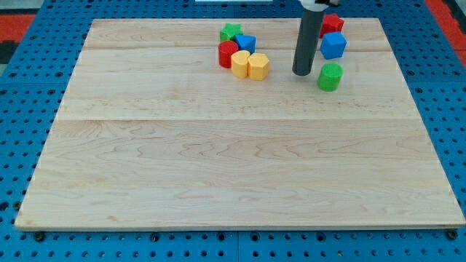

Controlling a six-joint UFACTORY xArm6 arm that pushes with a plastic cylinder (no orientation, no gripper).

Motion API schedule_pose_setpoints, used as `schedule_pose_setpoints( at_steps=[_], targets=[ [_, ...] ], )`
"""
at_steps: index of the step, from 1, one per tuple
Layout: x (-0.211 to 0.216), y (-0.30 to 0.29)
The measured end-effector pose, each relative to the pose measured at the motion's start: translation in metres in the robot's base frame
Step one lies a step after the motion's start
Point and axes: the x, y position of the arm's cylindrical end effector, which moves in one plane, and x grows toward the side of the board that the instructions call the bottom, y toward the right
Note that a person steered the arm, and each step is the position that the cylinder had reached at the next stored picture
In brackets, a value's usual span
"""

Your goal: Slightly move the blue cube to the right of the board

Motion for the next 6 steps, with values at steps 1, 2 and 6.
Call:
schedule_pose_setpoints(
  at_steps=[1, 2, 6],
  targets=[
    [0.020, 0.003],
    [0.014, 0.044],
    [-0.015, 0.019]
  ],
)
